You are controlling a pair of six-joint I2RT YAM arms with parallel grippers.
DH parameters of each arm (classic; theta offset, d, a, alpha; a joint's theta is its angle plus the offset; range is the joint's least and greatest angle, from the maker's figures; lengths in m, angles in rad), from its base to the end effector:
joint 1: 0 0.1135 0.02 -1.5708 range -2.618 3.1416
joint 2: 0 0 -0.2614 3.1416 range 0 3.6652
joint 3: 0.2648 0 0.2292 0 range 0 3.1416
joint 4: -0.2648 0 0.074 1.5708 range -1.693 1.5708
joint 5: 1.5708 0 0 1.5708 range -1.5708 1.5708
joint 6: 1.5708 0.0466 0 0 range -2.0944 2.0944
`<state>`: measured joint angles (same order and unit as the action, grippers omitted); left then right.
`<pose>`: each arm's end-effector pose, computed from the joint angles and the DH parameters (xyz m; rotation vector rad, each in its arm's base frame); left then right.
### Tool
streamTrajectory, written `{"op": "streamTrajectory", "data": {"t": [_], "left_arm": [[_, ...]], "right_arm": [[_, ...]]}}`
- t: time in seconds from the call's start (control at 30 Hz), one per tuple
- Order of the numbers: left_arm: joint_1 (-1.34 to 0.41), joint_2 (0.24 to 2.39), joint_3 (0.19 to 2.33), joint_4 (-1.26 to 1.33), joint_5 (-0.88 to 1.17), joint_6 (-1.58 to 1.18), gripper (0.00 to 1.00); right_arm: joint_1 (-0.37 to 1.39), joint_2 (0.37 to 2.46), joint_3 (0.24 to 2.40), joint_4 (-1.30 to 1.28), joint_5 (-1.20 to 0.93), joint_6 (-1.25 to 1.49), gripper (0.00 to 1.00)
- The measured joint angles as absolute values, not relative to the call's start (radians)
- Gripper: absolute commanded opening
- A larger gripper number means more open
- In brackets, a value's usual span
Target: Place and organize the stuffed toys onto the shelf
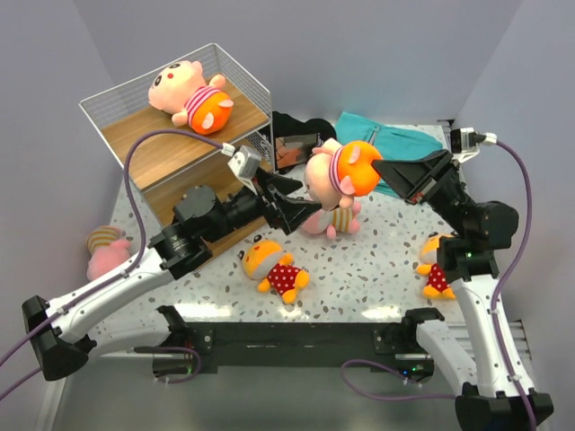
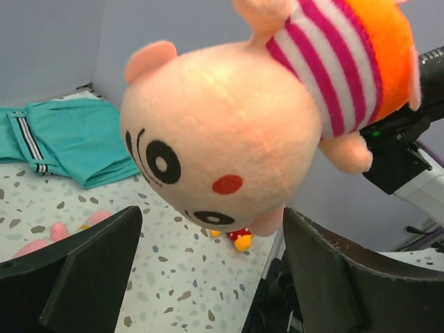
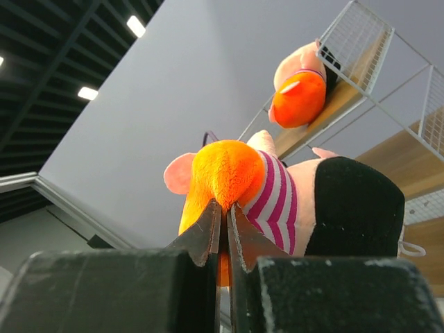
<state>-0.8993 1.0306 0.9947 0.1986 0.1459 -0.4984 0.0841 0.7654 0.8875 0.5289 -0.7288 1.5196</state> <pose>0.1361 -0.1822 0.4091 0.4328 1.4703 -1.2423 0.1272 0.0419 0.4470 0.0789 1.2811 1.7452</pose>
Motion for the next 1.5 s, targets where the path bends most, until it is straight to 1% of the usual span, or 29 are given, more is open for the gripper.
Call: {"op": "streamTrajectory", "data": {"t": [0.07,0.1,0.17,0.23,0.27,0.33,0.37,0.4,0.43,0.47,0.5,0.57,0.6,0.63,0.73,0.87,1.0,1.07,1.27,1.33,1.43,1.5], "left_arm": [[-0.899,1.044,0.995,0.21,0.166,-0.513,0.88],[-0.899,1.049,0.995,0.222,0.173,-0.516,0.83],[-0.899,1.058,0.995,0.242,0.18,-0.522,0.79],[-0.899,1.069,0.995,0.257,0.184,-0.524,0.77],[-0.899,1.075,0.995,0.26,0.185,-0.524,0.72],[-0.899,1.093,0.995,0.269,0.188,-0.523,0.58],[-0.899,1.102,0.995,0.272,0.19,-0.527,0.35],[-0.899,1.108,0.995,0.274,0.192,-0.532,0.23],[-0.899,1.116,0.995,0.278,0.199,-0.531,0.13],[-0.899,1.121,0.995,0.281,0.202,-0.534,0.0],[-0.899,1.124,0.995,0.284,0.206,-0.528,0.0],[-0.899,1.126,0.995,0.274,0.204,-0.525,0.0],[-0.899,1.126,0.995,0.264,0.2,-0.519,0.0],[-0.898,1.126,0.995,0.255,0.196,-0.513,0.0],[-0.898,1.113,0.995,0.224,0.179,-0.496,0.0],[-0.899,1.053,0.995,0.18,0.154,-0.466,0.0],[-0.899,0.978,0.997,0.116,0.121,-0.422,0.0],[-0.899,0.954,1.002,0.071,0.107,-0.402,0.0],[-0.899,0.937,1.031,-0.098,0.088,-0.355,0.0],[-0.899,0.937,1.038,-0.147,0.083,-0.346,0.0],[-0.899,0.937,1.045,-0.209,0.062,-0.339,0.0],[-0.899,0.938,1.055,-0.254,0.044,-0.337,0.0]], "right_arm": [[0.084,0.764,0.881,0.561,-0.717,1.534,0.0],[0.084,0.76,0.872,0.579,-0.714,1.541,0.0],[0.084,0.746,0.839,0.601,-0.709,1.555,0.0],[0.084,0.737,0.805,0.61,-0.705,1.565,0.0],[0.084,0.734,0.796,0.611,-0.705,1.569,0.0],[0.086,0.733,0.786,0.612,-0.702,1.571,0.0],[0.09,0.733,0.784,0.611,-0.702,1.571,0.0],[0.093,0.733,0.783,0.606,-0.702,1.57,0.05],[0.095,0.733,0.783,0.599,-0.703,1.566,0.09],[0.097,0.733,0.783,0.588,-0.708,1.558,0.14],[0.099,0.733,0.785,0.568,-0.712,1.539,0.3],[0.1,0.733,0.801,0.501,-0.725,1.485,0.47],[0.1,0.736,0.824,0.443,-0.728,1.432,0.52],[0.1,0.743,0.86,0.372,-0.728,1.371,0.59],[0.1,0.772,1.003,0.131,-0.71,1.153,0.67],[0.104,0.817,1.194,-0.14,-0.599,0.865,0.68],[0.104,0.877,1.343,-0.278,-0.563,0.629,0.67],[0.104,0.897,1.375,-0.282,-0.594,0.542,0.67],[0.105,0.939,1.381,-0.273,-0.75,0.324,0.65],[0.11,0.974,1.411,-0.307,-0.796,0.257,0.63],[0.148,1.049,1.48,-0.37,-0.862,0.13,0.62],[0.183,1.077,1.484,-0.414,-0.895,0.061,0.62]]}}
